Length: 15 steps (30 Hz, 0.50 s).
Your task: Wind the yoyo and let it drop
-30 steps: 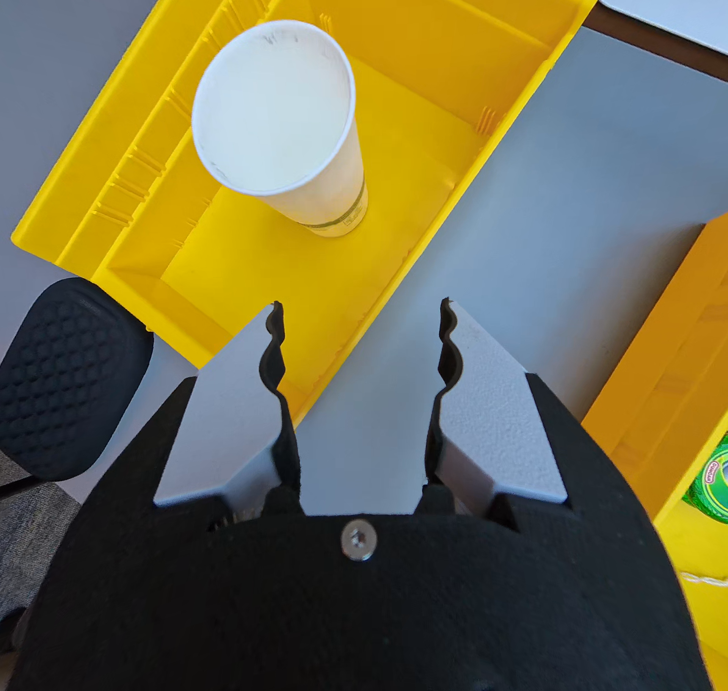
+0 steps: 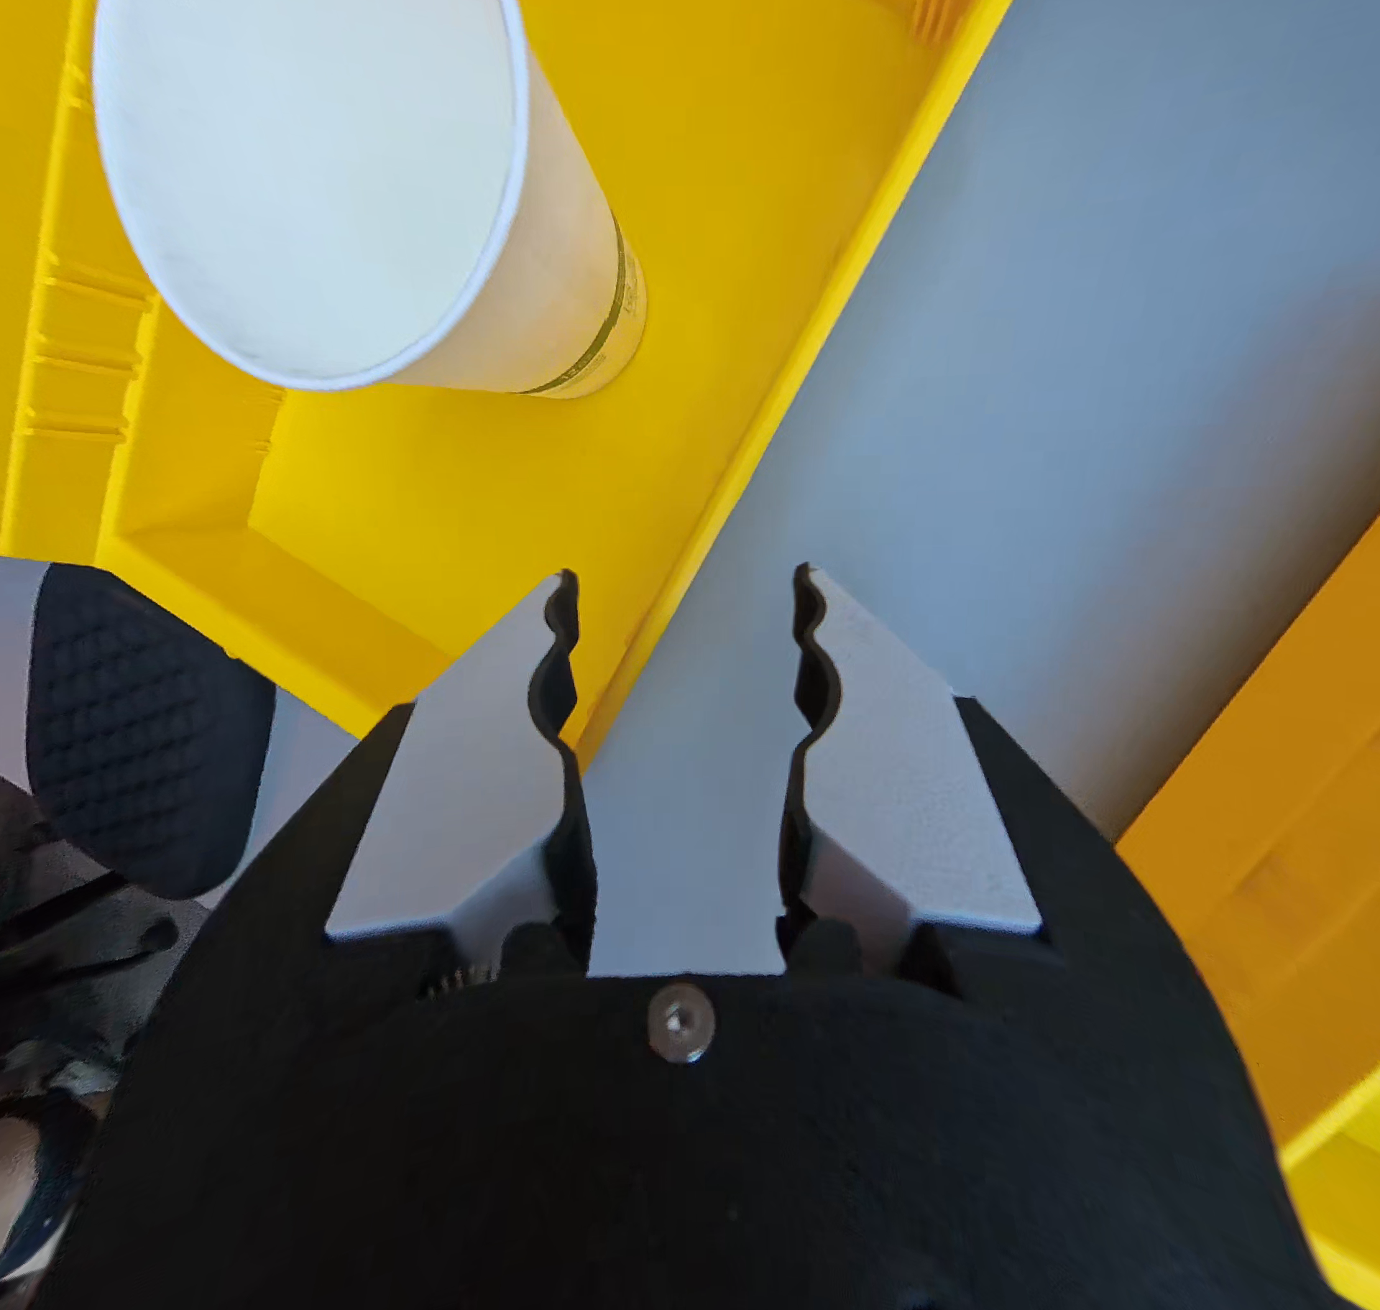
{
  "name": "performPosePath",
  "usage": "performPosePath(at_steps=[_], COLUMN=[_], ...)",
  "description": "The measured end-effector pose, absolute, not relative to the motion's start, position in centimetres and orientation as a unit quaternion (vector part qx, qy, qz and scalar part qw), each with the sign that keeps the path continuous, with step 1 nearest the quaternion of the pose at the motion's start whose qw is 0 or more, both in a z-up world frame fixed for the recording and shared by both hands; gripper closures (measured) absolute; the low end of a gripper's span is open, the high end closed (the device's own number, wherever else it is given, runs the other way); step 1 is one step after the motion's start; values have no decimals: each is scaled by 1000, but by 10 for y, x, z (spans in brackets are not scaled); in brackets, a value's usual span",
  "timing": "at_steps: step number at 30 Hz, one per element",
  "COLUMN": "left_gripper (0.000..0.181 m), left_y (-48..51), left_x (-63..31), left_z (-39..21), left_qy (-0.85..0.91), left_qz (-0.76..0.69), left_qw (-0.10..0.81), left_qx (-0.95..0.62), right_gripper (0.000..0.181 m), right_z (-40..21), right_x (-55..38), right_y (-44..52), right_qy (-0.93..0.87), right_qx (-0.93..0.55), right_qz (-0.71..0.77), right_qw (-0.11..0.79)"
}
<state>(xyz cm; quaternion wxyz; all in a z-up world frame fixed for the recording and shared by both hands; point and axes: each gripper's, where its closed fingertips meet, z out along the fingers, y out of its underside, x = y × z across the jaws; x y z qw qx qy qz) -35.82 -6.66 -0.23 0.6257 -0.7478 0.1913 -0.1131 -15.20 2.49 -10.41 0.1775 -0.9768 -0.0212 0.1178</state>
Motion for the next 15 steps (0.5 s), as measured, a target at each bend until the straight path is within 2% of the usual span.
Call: performPosePath(at_steps=[4,7,15], left_gripper=[127,127,127], left_y=[-67,-68,-67], left_x=[-367,-372,-380], left_z=[-1,0,-5], left_qy=[187,182,175], left_qz=[-106,-110,-111], left_qw=[630,633,631], left_qx=[-746,-745,-747], right_gripper=[166,172,174], right_z=[-101,-100,-99], right_x=[-153,-152,-130], right_y=[30,30,28], right_qy=[-11,-7,9], right_qx=[-974,-974,-973], right_qz=[132,141,140], right_qw=[182,179,185])
